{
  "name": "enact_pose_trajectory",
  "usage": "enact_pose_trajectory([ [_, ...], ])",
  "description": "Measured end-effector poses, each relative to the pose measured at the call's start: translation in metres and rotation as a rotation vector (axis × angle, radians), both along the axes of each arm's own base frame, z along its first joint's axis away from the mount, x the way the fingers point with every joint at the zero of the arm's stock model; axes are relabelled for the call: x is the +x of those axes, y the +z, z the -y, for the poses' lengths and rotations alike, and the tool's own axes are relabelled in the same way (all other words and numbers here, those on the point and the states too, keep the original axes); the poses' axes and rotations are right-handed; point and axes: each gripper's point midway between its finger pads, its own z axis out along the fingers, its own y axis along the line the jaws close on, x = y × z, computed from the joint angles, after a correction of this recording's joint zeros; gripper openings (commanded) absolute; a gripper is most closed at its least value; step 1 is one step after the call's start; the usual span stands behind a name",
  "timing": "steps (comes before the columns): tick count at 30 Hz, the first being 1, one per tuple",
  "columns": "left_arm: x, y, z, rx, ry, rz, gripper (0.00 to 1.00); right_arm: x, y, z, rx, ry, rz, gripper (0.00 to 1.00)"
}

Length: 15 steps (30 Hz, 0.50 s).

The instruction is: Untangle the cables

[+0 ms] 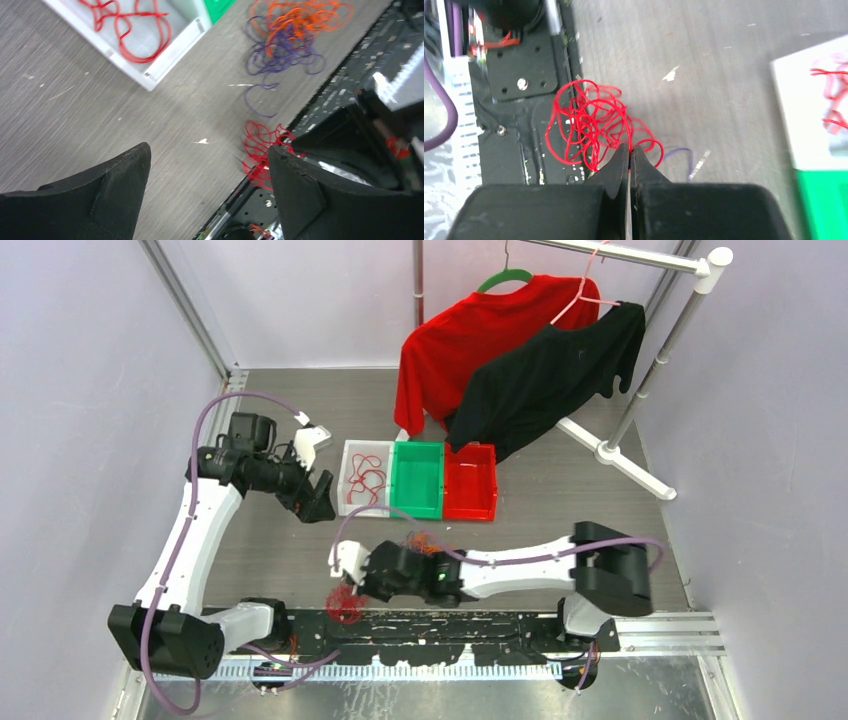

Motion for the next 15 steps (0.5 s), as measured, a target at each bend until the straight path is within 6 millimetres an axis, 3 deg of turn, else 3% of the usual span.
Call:
enact_pose_trajectory([
  [6, -0.029, 0.034, 0.03, -0.195, -0.126, 0.029, 0.83, 0.035, 0.064, 0.027, 0.269, -0.179, -0.06, 0.01],
  [11, -0.064, 0.055, 0.05, -0.291, -0.259, 0.08, 0.82, 0.046, 0.076, 0.037, 0.371, -0.256, -0.123, 0.01],
  [15, -0.087, 0.046, 0.064, -0.3, -0.357, 0.039, 0.82, 0.051, 0.08, 0.039, 0.405, -0.292, -0.16, 0.01],
])
